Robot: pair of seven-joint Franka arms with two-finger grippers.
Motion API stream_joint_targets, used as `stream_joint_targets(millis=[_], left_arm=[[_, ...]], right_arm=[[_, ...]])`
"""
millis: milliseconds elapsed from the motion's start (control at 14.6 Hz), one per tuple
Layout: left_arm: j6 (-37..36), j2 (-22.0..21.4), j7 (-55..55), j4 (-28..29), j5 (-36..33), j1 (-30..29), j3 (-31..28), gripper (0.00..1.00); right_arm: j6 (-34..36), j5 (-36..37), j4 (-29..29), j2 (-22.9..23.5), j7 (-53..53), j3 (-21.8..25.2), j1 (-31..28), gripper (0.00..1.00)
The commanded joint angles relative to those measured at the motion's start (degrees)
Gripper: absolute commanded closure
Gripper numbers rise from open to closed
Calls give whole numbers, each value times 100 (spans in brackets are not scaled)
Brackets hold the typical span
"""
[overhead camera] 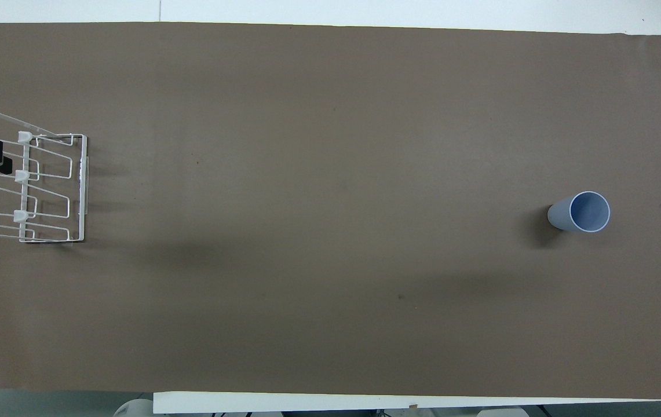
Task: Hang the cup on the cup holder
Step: 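Move the right gripper toward the light blue cup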
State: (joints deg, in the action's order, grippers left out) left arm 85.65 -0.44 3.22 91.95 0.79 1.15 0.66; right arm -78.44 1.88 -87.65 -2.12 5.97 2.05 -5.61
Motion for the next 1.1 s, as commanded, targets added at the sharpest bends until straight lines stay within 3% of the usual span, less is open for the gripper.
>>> stream_joint_targets(millis=[0, 274, 479, 753, 1027], left_arm=[[-75, -62, -32, 42, 35, -79, 57, 0], [-75, -62, -23, 42, 35, -79, 57, 0], [-48, -62, -32, 8, 35, -18, 57, 0], [-84, -140, 3, 104, 35, -9, 66, 0], [-84, -141, 3, 113, 35, -9, 57, 0]], right_arm=[[40, 101, 2, 1, 9, -29, -28, 0], [-56, 102, -111, -34, 26, -38, -2, 0], [-1203, 102, -1092, -306, 578, -29, -89, 0], [-3235, 84, -2465, -9, 2001, -21, -625, 0], [-3748, -4, -2976, 405, 2224, -21, -845, 1]])
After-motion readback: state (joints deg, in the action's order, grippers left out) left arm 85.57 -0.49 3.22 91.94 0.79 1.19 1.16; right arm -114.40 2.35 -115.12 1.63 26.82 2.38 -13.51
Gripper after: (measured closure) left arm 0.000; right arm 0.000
